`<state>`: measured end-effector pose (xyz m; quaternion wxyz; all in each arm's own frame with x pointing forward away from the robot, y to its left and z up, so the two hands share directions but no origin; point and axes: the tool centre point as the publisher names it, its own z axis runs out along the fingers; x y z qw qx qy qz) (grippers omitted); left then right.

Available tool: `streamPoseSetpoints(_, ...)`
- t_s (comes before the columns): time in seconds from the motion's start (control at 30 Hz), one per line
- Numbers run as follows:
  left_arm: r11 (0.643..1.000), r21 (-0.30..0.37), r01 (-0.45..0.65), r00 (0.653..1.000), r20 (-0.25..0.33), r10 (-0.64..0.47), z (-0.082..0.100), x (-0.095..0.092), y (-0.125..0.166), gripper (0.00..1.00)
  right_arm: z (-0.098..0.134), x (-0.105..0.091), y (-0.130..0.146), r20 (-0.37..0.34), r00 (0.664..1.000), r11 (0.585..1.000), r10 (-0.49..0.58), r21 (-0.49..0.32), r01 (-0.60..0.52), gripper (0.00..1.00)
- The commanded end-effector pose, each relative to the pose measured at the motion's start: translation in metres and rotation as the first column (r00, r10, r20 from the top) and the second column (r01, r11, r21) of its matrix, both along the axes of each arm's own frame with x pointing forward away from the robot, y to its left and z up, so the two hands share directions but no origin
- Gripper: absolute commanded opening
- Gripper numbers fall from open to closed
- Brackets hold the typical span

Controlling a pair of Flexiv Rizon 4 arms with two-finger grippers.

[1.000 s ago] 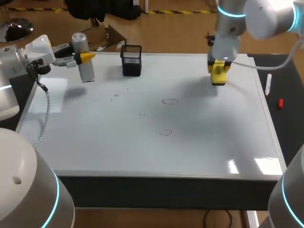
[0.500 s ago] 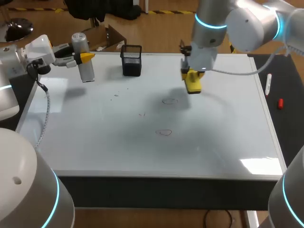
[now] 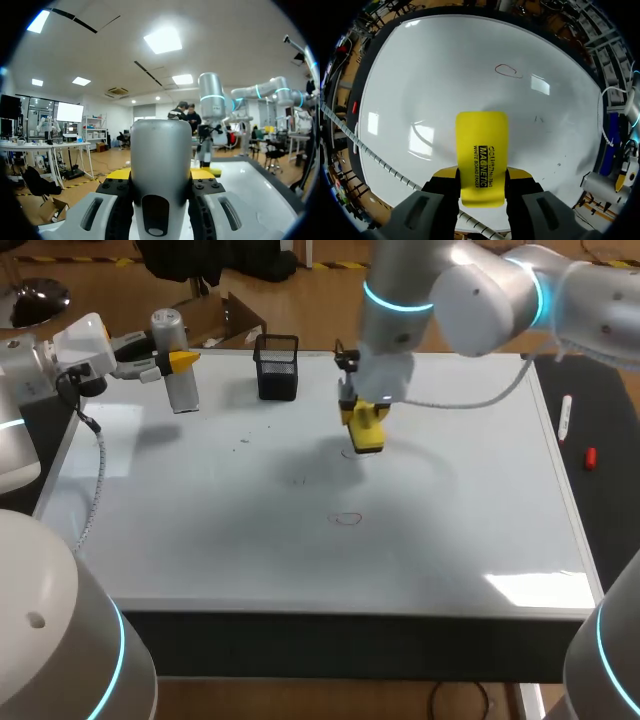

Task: Pick up the inspection probe, press it on each red-marked spot on the whiteboard one by one, put down the probe, pick up the eraser, and wipe off all the red marks.

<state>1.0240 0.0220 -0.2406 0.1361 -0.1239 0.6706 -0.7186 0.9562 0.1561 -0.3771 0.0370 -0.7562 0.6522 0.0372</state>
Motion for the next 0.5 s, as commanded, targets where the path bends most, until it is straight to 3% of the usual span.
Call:
streamPoseSetpoints(0.03,1.000,0.000,-0.001,1.000,0.001,0.001,0.001,0.000,0.000,0.00,-0.007,0.007,0.015,-0.014,1.000,1.000,-0.006,-0.016,0.006,0.00)
streamPoseSetpoints(0.3,1.000,0.000,-0.001,1.000,0.001,0.001,0.001,0.000,0.000,0.00,-0.016,0.003,0.032,-0.017,1.000,1.000,0.005,-0.005,-0.005,0.00)
streamPoseSetpoints(0.5,1.000,0.000,-0.001,1.000,0.001,0.001,0.001,0.000,0.000,0.00,-0.027,0.000,0.037,-0.020,1.000,0.999,0.012,-0.039,-0.013,0.00)
